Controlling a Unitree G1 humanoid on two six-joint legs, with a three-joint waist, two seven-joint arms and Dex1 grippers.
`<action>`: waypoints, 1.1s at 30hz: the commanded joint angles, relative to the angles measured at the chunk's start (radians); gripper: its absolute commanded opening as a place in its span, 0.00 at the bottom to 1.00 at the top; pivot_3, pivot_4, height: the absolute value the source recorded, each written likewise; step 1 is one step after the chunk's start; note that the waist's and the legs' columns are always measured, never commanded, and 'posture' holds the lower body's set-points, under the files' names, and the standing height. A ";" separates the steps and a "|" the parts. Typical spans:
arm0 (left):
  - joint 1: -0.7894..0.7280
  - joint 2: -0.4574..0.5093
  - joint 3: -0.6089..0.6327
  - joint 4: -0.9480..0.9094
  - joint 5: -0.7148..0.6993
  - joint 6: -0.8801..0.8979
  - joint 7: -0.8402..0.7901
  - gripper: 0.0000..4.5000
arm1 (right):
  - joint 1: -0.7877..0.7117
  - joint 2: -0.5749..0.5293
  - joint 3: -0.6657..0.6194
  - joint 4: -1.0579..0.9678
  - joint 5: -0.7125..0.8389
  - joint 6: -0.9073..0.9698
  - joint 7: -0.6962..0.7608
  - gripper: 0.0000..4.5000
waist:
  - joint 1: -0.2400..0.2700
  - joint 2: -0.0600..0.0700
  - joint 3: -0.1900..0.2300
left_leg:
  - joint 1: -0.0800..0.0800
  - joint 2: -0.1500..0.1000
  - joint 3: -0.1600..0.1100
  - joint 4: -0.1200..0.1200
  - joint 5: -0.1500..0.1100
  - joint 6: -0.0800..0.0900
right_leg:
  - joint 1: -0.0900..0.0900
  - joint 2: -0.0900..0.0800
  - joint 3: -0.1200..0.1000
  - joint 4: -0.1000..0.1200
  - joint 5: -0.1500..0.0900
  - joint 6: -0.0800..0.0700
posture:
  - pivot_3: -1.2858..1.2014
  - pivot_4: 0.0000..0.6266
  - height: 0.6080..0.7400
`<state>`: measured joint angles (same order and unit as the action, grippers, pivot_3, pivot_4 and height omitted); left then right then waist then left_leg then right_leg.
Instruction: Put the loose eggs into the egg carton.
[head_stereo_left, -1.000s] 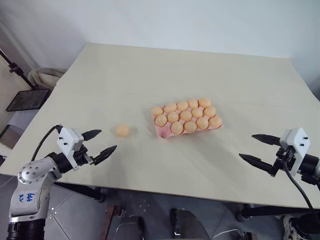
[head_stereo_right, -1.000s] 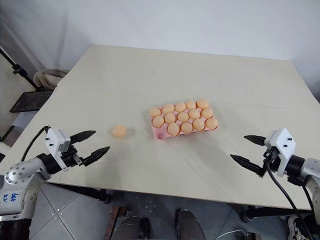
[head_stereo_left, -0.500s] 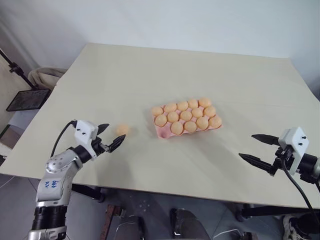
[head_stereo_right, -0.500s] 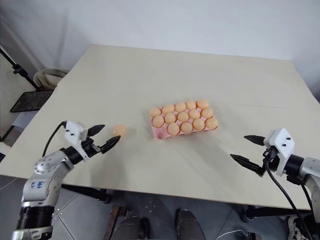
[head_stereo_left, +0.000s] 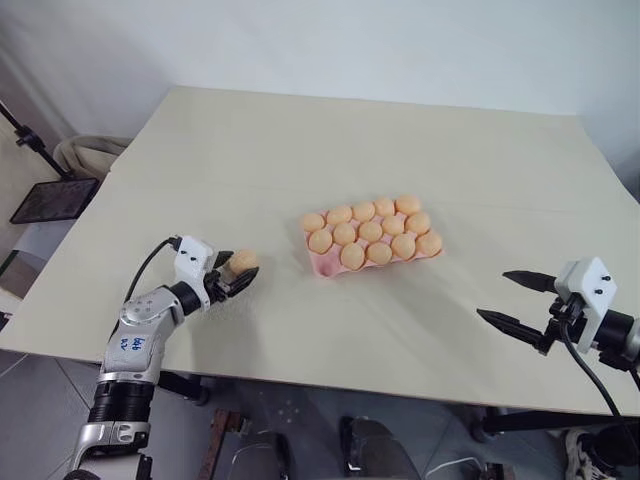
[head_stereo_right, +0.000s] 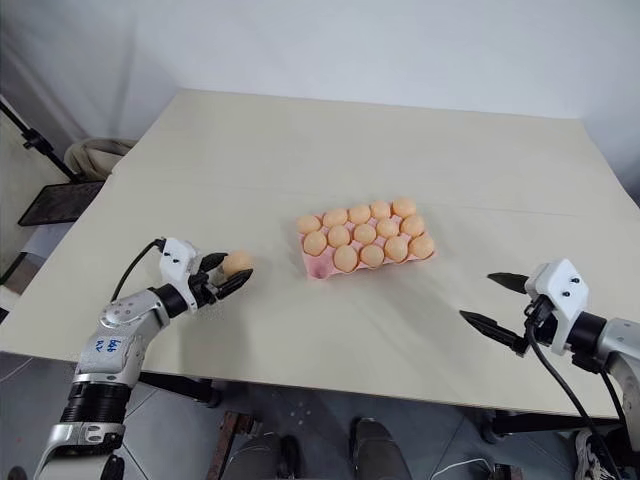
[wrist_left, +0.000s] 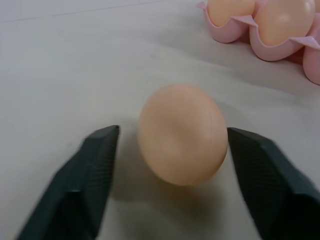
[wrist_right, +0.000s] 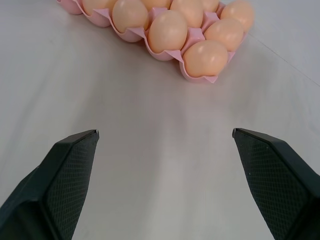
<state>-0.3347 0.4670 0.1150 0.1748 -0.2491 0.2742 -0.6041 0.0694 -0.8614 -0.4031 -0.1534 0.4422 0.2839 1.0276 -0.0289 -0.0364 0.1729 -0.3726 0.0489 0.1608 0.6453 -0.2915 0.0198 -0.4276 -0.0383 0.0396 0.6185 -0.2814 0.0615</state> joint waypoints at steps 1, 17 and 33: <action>-0.019 -0.002 0.001 -0.003 0.001 -0.021 -0.005 0.50 | 0.008 -0.005 -0.043 -0.030 0.015 -0.004 -0.013 1.00 | 0.000 0.000 0.000 | 0.000 0.000 0.000 0.000 0.000 0.000 | 0.000 0.000 0.000 0.000 0.000 0.000 | 0.52 0.24 1.00; -0.079 -0.088 -0.119 -0.244 -0.128 0.151 -0.116 0.39 | 0.017 0.015 -0.027 -0.044 0.016 -0.013 -0.046 1.00 | 0.001 0.000 0.000 | -0.001 0.000 -0.001 0.001 0.000 0.000 | 0.000 0.000 -0.001 0.000 0.002 0.003 | 0.52 0.24 1.00; -0.292 -0.236 -0.216 0.074 -0.005 -0.003 -0.113 0.39 | 0.122 0.056 -0.084 -0.126 0.023 -0.010 -0.093 1.00 | 0.001 0.000 0.000 | -0.002 -0.001 -0.003 0.002 0.002 0.004 | 0.000 0.001 -0.001 0.000 0.003 0.005 | 0.52 0.24 1.00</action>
<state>-0.5974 0.2391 -0.1043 0.2564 -0.2618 0.3046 -0.7178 0.1864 -0.8130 -0.4470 -0.2401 0.4464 0.2830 0.9442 -0.0280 -0.0364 0.1732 -0.3754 0.0480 0.1579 0.6472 -0.2892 0.0234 -0.4278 -0.0371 0.0385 0.6180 -0.2787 0.0668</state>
